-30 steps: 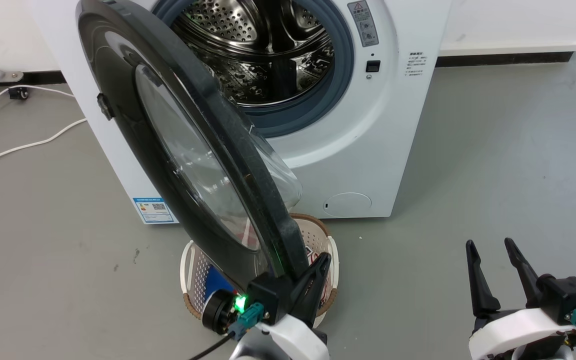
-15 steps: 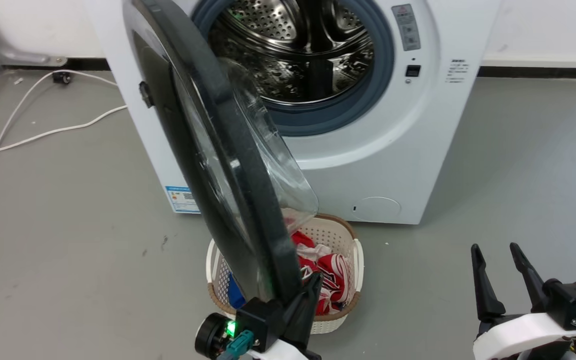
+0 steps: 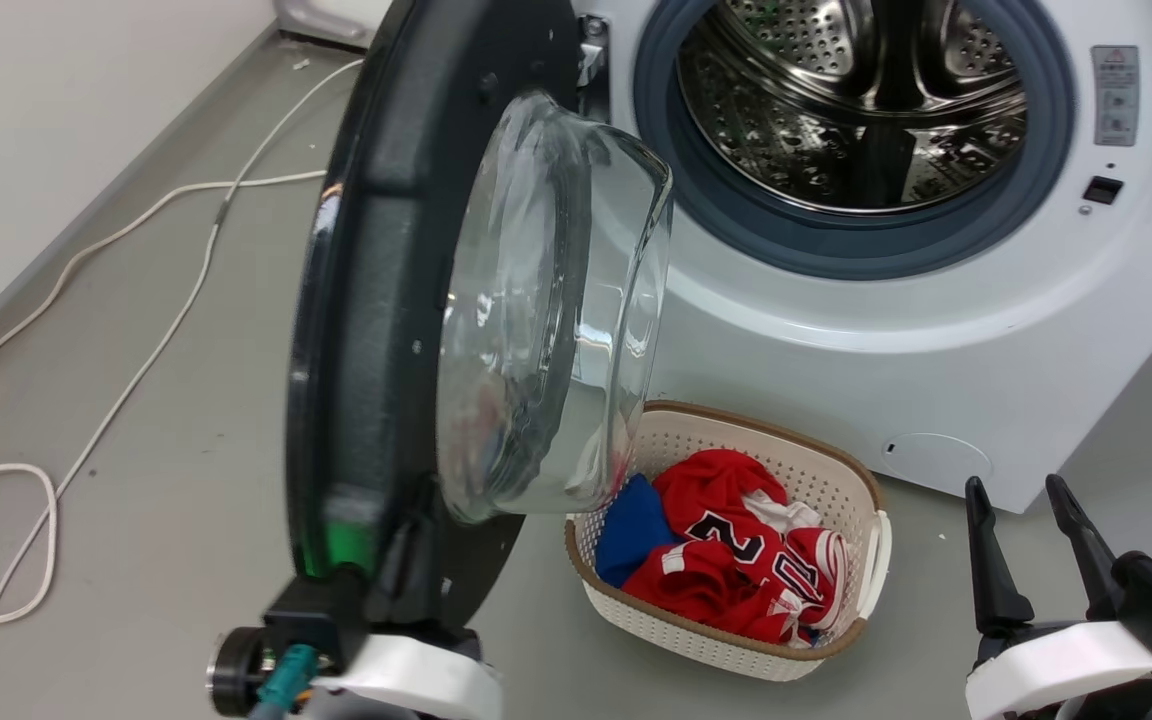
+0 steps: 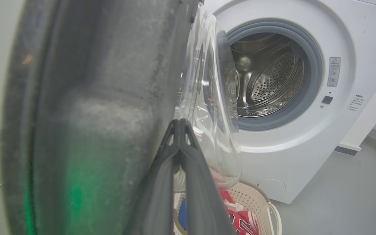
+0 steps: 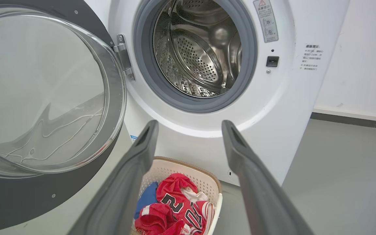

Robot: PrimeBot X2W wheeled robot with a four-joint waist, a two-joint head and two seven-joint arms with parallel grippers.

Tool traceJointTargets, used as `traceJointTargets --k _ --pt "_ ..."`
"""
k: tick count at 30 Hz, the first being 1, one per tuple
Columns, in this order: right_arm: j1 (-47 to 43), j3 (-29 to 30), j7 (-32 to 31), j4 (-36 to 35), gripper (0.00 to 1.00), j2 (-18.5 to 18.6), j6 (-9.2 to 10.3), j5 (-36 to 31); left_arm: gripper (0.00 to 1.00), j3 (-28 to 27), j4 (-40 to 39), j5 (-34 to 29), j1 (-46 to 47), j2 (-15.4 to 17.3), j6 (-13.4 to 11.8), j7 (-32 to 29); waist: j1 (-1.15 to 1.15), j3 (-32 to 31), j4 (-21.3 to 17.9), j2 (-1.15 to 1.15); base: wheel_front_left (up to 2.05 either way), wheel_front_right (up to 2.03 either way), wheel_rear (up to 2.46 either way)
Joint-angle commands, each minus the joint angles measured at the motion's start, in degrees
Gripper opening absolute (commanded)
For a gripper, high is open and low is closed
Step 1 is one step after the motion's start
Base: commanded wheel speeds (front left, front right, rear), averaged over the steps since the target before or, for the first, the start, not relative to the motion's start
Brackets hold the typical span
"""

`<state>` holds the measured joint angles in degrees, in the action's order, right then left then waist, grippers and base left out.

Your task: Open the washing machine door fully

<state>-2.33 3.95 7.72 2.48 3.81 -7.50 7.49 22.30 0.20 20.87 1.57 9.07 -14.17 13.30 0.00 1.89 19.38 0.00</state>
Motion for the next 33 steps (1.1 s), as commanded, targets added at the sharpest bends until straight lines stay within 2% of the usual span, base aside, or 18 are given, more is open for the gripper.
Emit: traceJointTargets --k 1,7,12,19,28,33 --pt "0.06 -0.05 -0.07 -0.31 1.00 -0.02 0.02 -0.40 0.00 -1.68 -0.12 0.74 -0.40 1.08 -0.65 0.22 0.00 0.40 0.72 0.00 0.00 0.00 0.00" --pt "0.67 -0.34 -0.56 -1.36 1.00 -0.01 0.02 -0.55 0.00 -8.44 0.66 6.80 1.10 3.66 1.07 -0.41 0.00 1.22 0.09 0.00 0.00 0.00 0.00" --pt "0.96 -0.37 -1.00 -1.57 1.00 0.20 0.02 -0.16 0.00 -14.47 2.40 10.74 3.47 8.34 2.89 -1.24 0.00 1.97 -1.94 0.00 0.00 0.00 0.00" --pt "1.67 -0.53 -0.89 -1.33 1.00 0.29 0.02 0.31 0.00 -21.42 9.35 13.64 7.30 14.71 4.83 -0.86 0.00 2.72 -4.78 0.00 0.00 0.00 0.00" --pt "2.49 -0.48 -0.66 -0.36 1.00 0.24 0.02 0.63 0.00 -24.22 17.51 14.34 11.68 18.46 6.68 0.16 0.00 3.13 -6.54 0.00 0.00 0.00 0.00" --pt "2.97 -1.06 -0.57 -0.05 1.00 0.19 0.02 0.77 0.00 -25.39 20.68 14.05 12.89 19.17 6.91 1.01 0.00 2.92 -7.37 0.00 0.00 0.00 0.00"
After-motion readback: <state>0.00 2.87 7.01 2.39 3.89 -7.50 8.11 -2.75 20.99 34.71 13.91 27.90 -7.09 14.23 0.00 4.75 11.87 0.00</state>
